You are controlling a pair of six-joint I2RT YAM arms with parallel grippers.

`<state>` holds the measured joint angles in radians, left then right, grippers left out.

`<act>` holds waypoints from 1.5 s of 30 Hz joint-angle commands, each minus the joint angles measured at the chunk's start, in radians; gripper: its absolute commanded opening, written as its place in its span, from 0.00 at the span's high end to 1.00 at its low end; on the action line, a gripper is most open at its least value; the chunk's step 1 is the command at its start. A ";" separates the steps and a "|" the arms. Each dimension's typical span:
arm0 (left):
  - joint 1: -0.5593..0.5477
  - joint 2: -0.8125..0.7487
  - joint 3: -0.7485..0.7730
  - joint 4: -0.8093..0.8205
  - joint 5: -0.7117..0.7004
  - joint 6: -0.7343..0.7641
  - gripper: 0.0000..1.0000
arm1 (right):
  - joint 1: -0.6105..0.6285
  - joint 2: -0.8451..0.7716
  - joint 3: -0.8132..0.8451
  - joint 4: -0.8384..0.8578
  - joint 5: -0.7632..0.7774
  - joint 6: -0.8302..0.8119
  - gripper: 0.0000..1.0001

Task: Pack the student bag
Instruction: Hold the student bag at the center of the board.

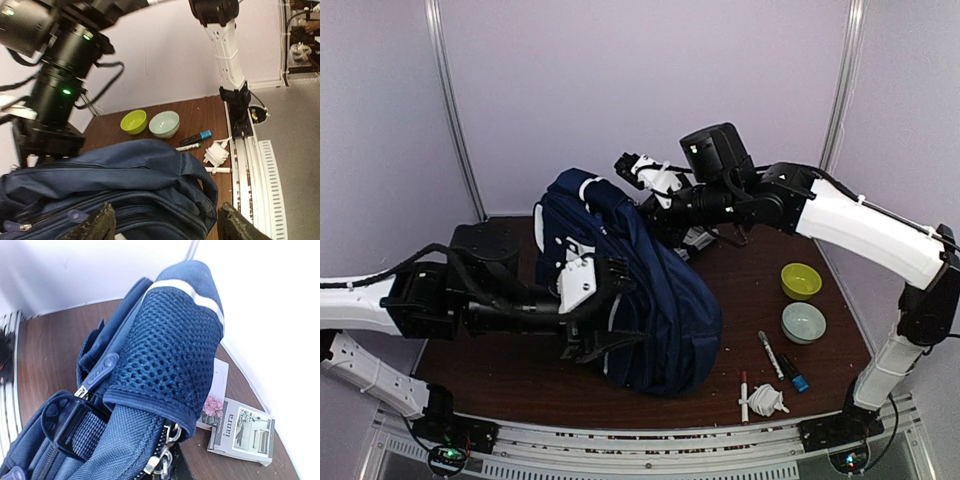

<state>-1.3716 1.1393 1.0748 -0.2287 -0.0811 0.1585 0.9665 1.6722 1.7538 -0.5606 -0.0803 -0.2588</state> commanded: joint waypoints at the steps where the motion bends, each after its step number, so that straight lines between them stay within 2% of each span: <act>1: -0.002 -0.143 -0.001 0.064 0.012 0.028 0.26 | 0.000 -0.161 -0.085 0.252 -0.097 -0.097 1.00; 4: 0.048 -0.222 0.028 -0.034 -0.084 -0.029 0.24 | 0.002 -0.214 -0.160 0.274 -0.184 -0.134 1.00; 7: 0.139 -0.254 0.044 -0.105 -0.183 -0.057 0.14 | 0.004 -0.255 -0.208 0.290 -0.211 -0.179 1.00; 10: 0.209 -0.195 0.165 -0.282 -0.200 0.028 0.03 | 0.007 -0.271 -0.224 0.279 -0.234 -0.203 1.00; 12: 0.218 -0.130 0.267 -0.390 -0.260 0.104 0.02 | 0.013 -0.276 -0.222 0.257 -0.253 -0.219 1.00; 19: 0.228 0.061 0.451 -0.537 -0.159 0.358 0.02 | 0.048 -0.287 -0.220 0.213 -0.206 -0.260 1.00; 23: 0.299 0.138 0.515 -0.626 -0.089 0.413 0.02 | 0.062 -0.305 -0.225 0.200 -0.204 -0.276 1.00; 26: 0.380 0.173 0.529 -0.607 -0.053 0.434 0.02 | 0.069 -0.319 -0.240 0.199 -0.208 -0.296 1.00; 29: 0.416 0.220 0.552 -0.600 -0.010 0.438 0.03 | 0.071 -0.332 -0.254 0.210 -0.213 -0.304 1.00; 31: 0.419 0.242 0.555 -0.610 0.022 0.440 0.10 | 0.072 -0.340 -0.262 0.215 -0.219 -0.306 1.00; 32: 0.419 0.249 0.555 -0.618 0.043 0.441 0.20 | 0.072 -0.343 -0.268 0.220 -0.217 -0.306 1.00; 36: 0.423 0.235 0.529 -0.635 0.094 0.418 0.94 | 0.071 -0.371 -0.305 0.245 -0.161 -0.311 1.00; 37: 0.425 0.220 0.509 -0.626 0.099 0.408 1.00 | 0.071 -0.379 -0.318 0.252 -0.141 -0.312 1.00; 40: 0.439 0.163 0.441 -0.578 0.073 0.341 1.00 | 0.069 -0.415 -0.347 0.263 -0.118 -0.309 1.00; 45: 0.502 0.073 0.416 -0.554 -0.109 0.151 1.00 | 0.068 -0.487 -0.396 0.246 0.040 -0.304 1.00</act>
<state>-0.9333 1.2961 1.5124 -0.7715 -0.0387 0.4896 1.0397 1.3273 1.3567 -0.4442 -0.1890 -0.5751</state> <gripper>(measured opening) 0.024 0.052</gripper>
